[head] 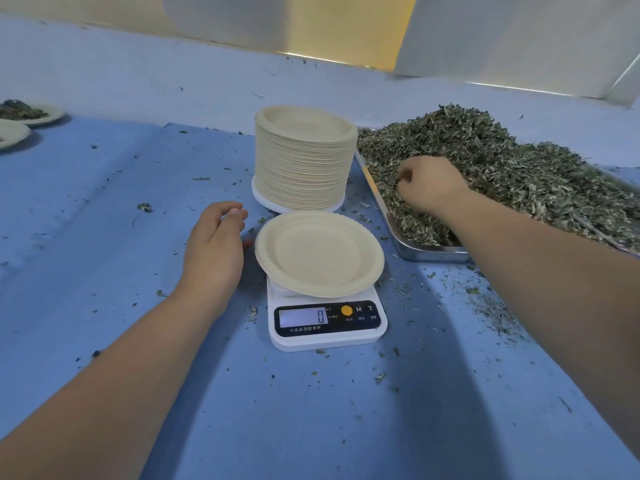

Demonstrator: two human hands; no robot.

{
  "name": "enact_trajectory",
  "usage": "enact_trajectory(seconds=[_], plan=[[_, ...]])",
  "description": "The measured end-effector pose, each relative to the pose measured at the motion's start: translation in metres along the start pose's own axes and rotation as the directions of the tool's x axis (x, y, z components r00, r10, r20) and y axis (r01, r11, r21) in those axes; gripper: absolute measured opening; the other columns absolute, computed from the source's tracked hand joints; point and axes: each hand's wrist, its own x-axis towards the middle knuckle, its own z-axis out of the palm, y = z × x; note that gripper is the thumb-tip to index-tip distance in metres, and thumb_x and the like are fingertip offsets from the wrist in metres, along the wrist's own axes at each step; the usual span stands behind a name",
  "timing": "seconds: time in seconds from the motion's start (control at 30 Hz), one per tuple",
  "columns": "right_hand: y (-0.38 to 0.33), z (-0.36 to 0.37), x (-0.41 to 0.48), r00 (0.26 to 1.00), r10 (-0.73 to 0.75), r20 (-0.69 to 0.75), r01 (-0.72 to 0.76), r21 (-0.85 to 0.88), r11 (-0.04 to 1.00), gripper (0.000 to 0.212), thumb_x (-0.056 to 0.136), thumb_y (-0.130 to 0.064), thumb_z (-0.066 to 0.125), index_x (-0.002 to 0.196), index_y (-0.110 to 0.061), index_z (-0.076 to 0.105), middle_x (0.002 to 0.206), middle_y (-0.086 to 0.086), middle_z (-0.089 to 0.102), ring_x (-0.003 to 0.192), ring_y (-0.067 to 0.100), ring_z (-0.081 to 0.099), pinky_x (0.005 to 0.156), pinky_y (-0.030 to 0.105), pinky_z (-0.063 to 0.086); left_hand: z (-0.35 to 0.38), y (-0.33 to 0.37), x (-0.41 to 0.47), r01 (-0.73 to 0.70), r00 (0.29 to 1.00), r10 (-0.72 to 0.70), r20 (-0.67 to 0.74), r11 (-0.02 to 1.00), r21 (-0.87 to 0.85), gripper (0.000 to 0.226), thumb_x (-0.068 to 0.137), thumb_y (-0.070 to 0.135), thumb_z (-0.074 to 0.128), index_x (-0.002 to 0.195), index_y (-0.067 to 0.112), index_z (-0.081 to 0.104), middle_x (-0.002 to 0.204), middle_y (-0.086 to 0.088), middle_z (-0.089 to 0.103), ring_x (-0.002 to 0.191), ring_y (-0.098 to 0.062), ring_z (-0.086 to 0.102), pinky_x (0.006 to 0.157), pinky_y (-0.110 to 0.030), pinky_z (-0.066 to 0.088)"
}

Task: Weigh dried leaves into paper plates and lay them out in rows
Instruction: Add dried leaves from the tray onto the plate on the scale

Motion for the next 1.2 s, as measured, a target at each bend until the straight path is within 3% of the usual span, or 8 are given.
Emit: enact_trajectory(seconds=[0.2, 0.33, 0.57, 0.73, 0.83, 0.93, 1.07, 1.2], plan=[[-0.002, 0.03, 0.026, 0.989, 0.081, 0.126, -0.08, -0.017, 0.997, 0.053, 0.098, -0.026, 0.05, 0.146, -0.007, 0.04, 0.143, 0.02, 0.048, 0.125, 0.037, 0.05, 0.099, 0.044, 0.047, 0.0, -0.004, 0.006, 0.006, 1.0, -0.007, -0.02, 1.0, -0.028, 0.023, 0.102, 0.025, 0.044, 0.102, 0.029, 0.067, 0.121, 0.007, 0.069, 0.117, -0.007, 0.063, 0.086, -0.024, 0.052], [-0.004, 0.055, 0.021, 0.932, 0.16, 0.325, -0.148, -0.06, 0.987, 0.051, 0.1, -0.025, 0.044, 0.149, -0.01, 0.04, 0.134, 0.019, 0.057, 0.111, 0.036, 0.058, 0.082, 0.037, 0.049, 0.0, -0.004, 0.007, 0.006, 1.0, -0.006, -0.008, 1.0, 0.014, 0.031, 0.084, 0.039, 0.044, 0.099, 0.032, 0.07, 0.118, 0.011, 0.07, 0.099, 0.003, 0.068, 0.094, -0.031, 0.053], [0.001, 0.028, 0.023, 0.924, 0.059, 0.379, -0.014, -0.121, 0.993, 0.028, 0.094, -0.019, 0.047, 0.11, -0.013, 0.069, 0.099, 0.009, 0.065, 0.083, 0.026, 0.059, 0.073, 0.03, 0.045, 0.001, -0.005, 0.007, 0.01, 1.0, -0.01, -0.002, 0.999, 0.052, 0.033, 0.084, 0.044, 0.043, 0.099, 0.034, 0.07, 0.116, 0.015, 0.07, 0.107, -0.001, 0.065, 0.107, -0.043, 0.05], [-0.005, -0.01, 0.014, 0.856, 0.009, 0.517, 0.069, -0.132, 0.989, 0.034, 0.101, -0.02, 0.047, 0.121, -0.006, 0.071, 0.13, 0.01, 0.064, 0.112, 0.034, 0.063, 0.097, 0.044, 0.054, 0.0, -0.006, 0.008, 0.005, 1.0, -0.006, 0.011, 0.998, 0.067, 0.034, 0.081, 0.039, 0.042, 0.098, 0.035, 0.071, 0.117, 0.014, 0.07, 0.112, -0.004, 0.064, 0.108, -0.045, 0.049], [-0.01, -0.023, -0.003, 0.927, -0.064, 0.369, 0.133, -0.165, 0.977, 0.03, 0.101, -0.02, 0.05, 0.12, -0.017, 0.073, 0.126, 0.001, 0.069, 0.101, 0.022, 0.063, 0.082, 0.03, 0.051, -0.002, -0.006, 0.008, 0.022, 1.0, -0.022, 0.004, 0.998, 0.063, 0.035, 0.078, 0.035, 0.042, 0.096, 0.036, 0.072, 0.117, 0.011, 0.07, 0.111, -0.005, 0.064, 0.107, -0.046, 0.05], [-0.005, -0.019, -0.023, 0.988, -0.07, 0.14, 0.09, -0.143, 0.986, 0.027, 0.099, -0.031, 0.051, 0.11, -0.017, 0.071, 0.108, 0.011, 0.071, 0.09, 0.027, 0.062, 0.078, 0.036, 0.054, -0.002, -0.007, 0.008, 0.015, 1.0, -0.015, 0.004, 0.998, 0.065, 0.035, 0.077, 0.034, 0.042, 0.095, 0.037, 0.072, 0.115, 0.013, 0.07, 0.116, -0.008, 0.063, 0.107, -0.046, 0.05], [-0.009, -0.008, -0.056, 0.921, 0.102, 0.376, -0.094, -0.041, 0.995, 0.087, 0.096, -0.076, 0.01, 0.153, -0.018, 0.04, 0.156, 0.015, 0.042, 0.14, 0.037, 0.042, 0.115, 0.049, 0.032, -0.002, -0.009, 0.009, 0.003, 1.0, -0.004, 0.019, 0.997, 0.075, 0.033, 0.081, 0.033, 0.043, 0.096, 0.037, 0.072, 0.117, 0.014, 0.069, 0.117, -0.008, 0.062, 0.108, -0.046, 0.049], [-0.013, 0.006, -0.085, 0.912, 0.1, 0.398, -0.119, 0.022, 0.993, 0.105, 0.08, -0.09, -0.002, 0.153, -0.026, 0.036, 0.157, 0.014, 0.038, 0.142, 0.038, 0.038, 0.114, 0.055, 0.033, -0.001, -0.008, 0.009, -0.012, 1.0, 0.009, 0.027, 0.995, 0.098, 0.031, 0.085, 0.031, 0.044, 0.098, 0.037, 0.071, 0.119, 0.013, 0.067, 0.119, -0.009, 0.06, 0.108, -0.047, 0.048]])
